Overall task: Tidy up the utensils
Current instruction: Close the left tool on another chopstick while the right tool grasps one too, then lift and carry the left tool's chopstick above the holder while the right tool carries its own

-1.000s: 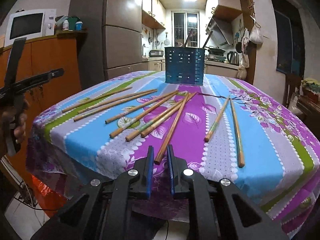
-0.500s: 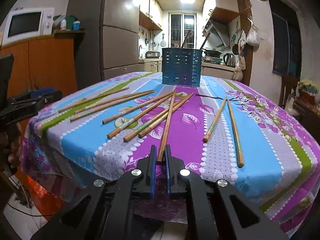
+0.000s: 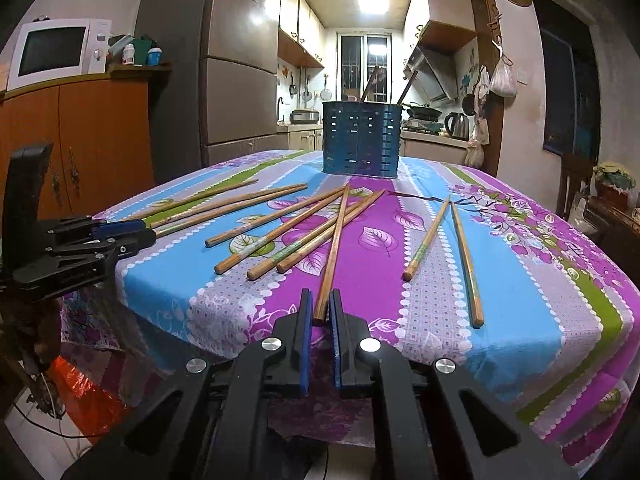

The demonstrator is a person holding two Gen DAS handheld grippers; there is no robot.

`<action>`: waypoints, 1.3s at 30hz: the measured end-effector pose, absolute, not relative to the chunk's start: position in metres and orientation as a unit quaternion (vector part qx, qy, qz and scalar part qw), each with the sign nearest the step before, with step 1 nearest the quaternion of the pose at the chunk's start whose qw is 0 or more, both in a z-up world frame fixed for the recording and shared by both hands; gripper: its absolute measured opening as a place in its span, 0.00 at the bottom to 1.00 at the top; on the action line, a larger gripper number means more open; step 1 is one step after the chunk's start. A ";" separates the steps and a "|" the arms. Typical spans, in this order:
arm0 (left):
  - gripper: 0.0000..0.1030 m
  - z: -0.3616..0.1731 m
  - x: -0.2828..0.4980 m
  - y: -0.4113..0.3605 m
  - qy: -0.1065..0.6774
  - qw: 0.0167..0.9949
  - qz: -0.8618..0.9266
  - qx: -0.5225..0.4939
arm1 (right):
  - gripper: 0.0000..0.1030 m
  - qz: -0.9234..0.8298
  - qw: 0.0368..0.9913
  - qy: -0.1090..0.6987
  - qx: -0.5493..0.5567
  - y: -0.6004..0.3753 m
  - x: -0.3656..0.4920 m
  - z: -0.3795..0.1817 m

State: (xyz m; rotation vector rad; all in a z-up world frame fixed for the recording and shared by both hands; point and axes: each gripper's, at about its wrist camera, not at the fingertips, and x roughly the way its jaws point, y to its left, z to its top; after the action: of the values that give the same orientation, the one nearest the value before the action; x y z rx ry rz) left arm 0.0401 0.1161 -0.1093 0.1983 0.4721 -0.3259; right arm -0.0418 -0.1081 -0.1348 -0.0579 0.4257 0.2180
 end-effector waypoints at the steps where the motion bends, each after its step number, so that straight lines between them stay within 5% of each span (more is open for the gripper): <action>1: 0.19 -0.110 0.040 0.116 0.230 0.954 -0.163 0.097 | 0.10 0.108 0.971 0.210 -0.027 -0.108 -0.042 -0.135; 5: 0.06 -0.112 0.038 0.109 0.221 0.956 -0.167 0.098 | 0.08 0.110 0.971 0.212 -0.007 -0.112 -0.041 -0.133; 14: 0.05 -0.091 0.033 0.105 0.195 0.962 -0.166 0.091 | 0.07 0.102 0.979 0.175 0.001 -0.124 -0.051 -0.112; 27: 0.05 0.039 0.066 0.087 0.058 0.975 -0.199 0.075 | 0.07 0.134 0.989 0.035 -0.048 -0.150 -0.032 0.013; 39: 0.05 0.099 0.120 0.057 0.057 0.973 -0.212 0.074 | 0.07 0.199 0.978 0.052 -0.039 -0.164 0.058 0.095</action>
State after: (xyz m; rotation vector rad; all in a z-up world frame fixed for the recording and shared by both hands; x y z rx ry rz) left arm 0.1195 0.0573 0.0989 0.1492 0.1150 -0.4285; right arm 0.0584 -0.1641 0.0945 -0.0795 0.1041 0.4007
